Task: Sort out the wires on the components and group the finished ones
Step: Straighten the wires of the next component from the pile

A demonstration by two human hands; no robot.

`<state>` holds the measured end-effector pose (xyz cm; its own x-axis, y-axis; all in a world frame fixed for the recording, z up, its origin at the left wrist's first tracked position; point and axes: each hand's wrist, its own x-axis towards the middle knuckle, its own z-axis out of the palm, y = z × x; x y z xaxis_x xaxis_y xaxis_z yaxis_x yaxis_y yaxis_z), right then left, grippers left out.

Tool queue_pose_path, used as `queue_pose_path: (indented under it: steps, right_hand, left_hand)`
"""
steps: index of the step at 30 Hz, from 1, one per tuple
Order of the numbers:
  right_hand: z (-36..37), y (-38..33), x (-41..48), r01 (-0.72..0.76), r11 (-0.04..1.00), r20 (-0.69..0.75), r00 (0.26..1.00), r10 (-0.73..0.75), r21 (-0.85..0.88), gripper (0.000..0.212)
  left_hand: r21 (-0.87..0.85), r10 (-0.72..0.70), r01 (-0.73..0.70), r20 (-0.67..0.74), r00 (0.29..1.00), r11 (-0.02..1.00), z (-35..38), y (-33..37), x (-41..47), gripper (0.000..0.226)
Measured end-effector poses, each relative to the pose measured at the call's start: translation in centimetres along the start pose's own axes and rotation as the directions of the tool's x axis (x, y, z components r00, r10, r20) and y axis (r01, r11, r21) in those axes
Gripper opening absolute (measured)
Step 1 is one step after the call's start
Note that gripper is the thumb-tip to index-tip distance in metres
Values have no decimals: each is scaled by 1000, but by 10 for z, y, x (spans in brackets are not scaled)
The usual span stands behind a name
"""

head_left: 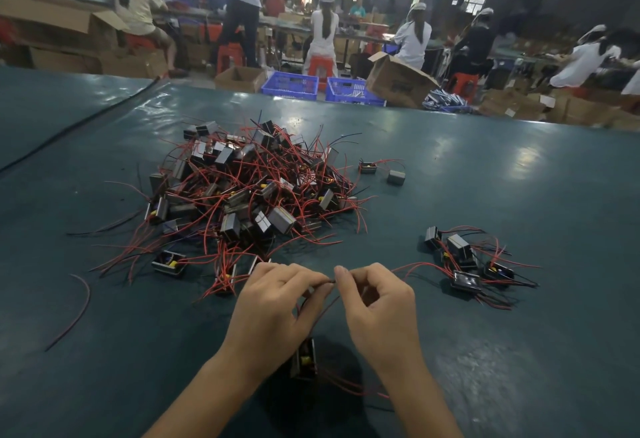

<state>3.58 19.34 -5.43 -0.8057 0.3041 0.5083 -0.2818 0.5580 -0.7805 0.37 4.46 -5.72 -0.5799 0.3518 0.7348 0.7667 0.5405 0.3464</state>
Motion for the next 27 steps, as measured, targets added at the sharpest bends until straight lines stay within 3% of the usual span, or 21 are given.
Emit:
queue_pose_path:
  steps: [9, 12, 15, 17, 22, 27]
  right_hand:
    - [-2, -6, -2, 17, 992, 78, 997, -7, -128, 28]
    - [-2, -9, -3, 15, 992, 99, 995, -2, -127, 26]
    - [-1, -10, -3, 40, 993, 101, 994, -29, -109, 23]
    - [-1, -11, -3, 104, 990, 105, 990, -94, -91, 21]
    - [-4, -10, -2, 325, 943, 123, 941, -314, -72, 18]
    - [-4, -7, -1, 355, 934, 98, 931, -351, -29, 20]
  left_hand:
    - [-59, -67, 70, 47, 997, 996, -3, 3, 2, 19]
    - [-207, -170, 183, 77, 982, 961, -6, 7, 3, 19]
    - [-414, -315, 350, 152, 937, 840, -7, 8, 6, 8]
    - [-486, -383, 473, 278, 881, 735, -8, 9, 10, 10]
    - [-631, -368, 645, 530, 764, 430, -11, 7, 13, 23]
    - [-667, -369, 659, 549, 750, 348, -11, 7, 12, 23]
